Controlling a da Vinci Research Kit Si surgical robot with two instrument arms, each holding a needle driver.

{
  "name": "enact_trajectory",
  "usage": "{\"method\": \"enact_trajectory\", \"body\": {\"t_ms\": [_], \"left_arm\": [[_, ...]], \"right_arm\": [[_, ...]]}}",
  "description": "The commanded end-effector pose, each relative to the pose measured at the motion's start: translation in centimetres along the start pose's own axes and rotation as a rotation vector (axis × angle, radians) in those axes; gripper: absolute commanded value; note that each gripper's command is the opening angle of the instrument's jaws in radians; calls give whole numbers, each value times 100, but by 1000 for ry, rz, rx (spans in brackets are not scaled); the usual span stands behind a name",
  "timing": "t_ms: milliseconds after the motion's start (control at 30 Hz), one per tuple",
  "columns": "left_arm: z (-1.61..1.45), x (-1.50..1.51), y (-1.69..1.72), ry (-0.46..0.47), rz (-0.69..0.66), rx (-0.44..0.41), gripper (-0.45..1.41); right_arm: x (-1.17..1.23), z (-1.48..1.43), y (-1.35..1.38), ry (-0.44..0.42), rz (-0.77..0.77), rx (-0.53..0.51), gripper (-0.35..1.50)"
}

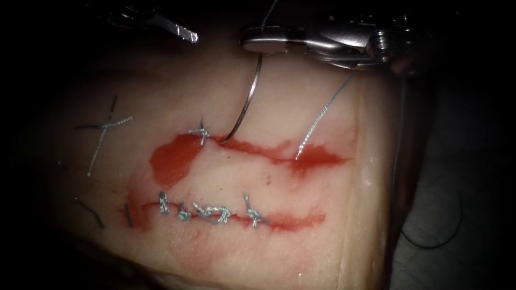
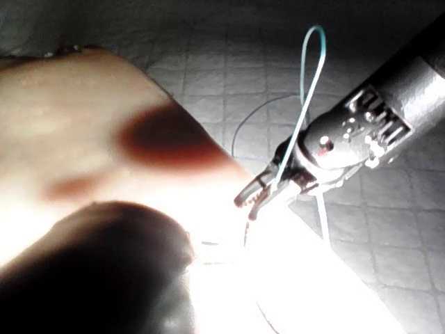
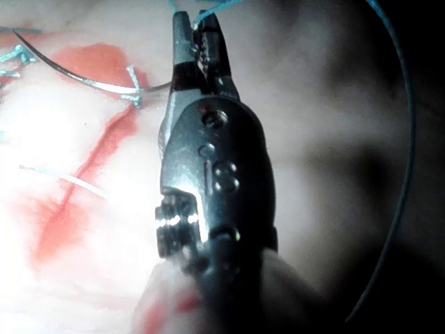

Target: Wound Closure

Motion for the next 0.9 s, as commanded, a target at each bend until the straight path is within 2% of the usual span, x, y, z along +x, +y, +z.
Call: {"method": "enact_trajectory", "body": {"t_ms": [33, 133, 200, 367, 467, 567, 600, 633, 667, 800, 833, 867, 900], "left_arm": [[11, -1, 10, -3, -7, 36, 62], [41, 17, 26, -11, -136, 158, 67], [58, 28, 30, 13, -206, 190, 67], [76, 35, 27, 60, -367, 235, 62], [82, 36, 23, 55, -361, 262, 56], [87, 37, 22, 62, -373, 263, 24], [88, 38, 22, 64, -377, 263, 7], [89, 38, 23, 66, -375, 266, -25], [89, 38, 23, 63, -376, 265, -45], [89, 36, 24, 31, -420, 255, -45], [89, 34, 25, 7, -477, 247, -45], [90, 34, 26, 1, -514, 242, -45], [91, 34, 26, -29, -613, 226, -45]], "right_arm": [[5, 7, -13, -15, -41, -37, -35], [3, 9, -16, -9, -114, -24, -35], [-3, 9, -20, -12, -196, -33, -35], [-12, 9, -23, -15, -264, -23, -35], [-13, 10, -23, -15, -281, -22, -35], [-13, 12, -22, -15, -287, -20, -35], [-14, 12, -22, -15, -286, -20, -35], [-14, 13, -22, -16, -286, -20, -35], [-14, 13, -22, -16, -286, -20, -35], [-15, 12, -21, -22, -285, -18, -35], [-15, 13, -21, -3, -285, 24, -27], [-15, 14, -21, 15, -284, 59, 10], [-15, 14, -20, 44, -282, 116, 29]]}}
